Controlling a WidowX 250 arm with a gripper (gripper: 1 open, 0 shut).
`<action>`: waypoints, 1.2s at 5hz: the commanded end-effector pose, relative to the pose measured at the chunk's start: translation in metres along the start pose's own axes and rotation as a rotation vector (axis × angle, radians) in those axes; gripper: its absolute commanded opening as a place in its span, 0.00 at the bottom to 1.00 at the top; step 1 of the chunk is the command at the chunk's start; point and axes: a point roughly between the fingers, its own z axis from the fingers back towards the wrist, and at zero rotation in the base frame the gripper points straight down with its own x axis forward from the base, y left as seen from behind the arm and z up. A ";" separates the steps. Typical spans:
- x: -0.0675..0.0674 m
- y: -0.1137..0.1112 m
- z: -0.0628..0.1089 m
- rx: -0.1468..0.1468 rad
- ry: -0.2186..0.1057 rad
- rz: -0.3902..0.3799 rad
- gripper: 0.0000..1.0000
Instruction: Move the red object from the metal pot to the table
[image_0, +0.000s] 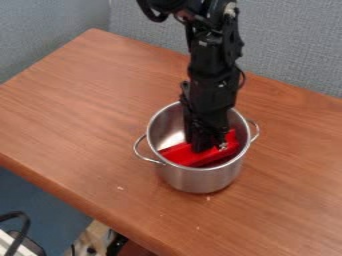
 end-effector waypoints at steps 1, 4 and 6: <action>0.002 0.009 0.029 0.038 -0.086 0.036 0.00; -0.023 0.081 0.105 0.083 -0.254 0.305 0.00; -0.033 0.080 0.125 0.070 -0.311 0.316 0.00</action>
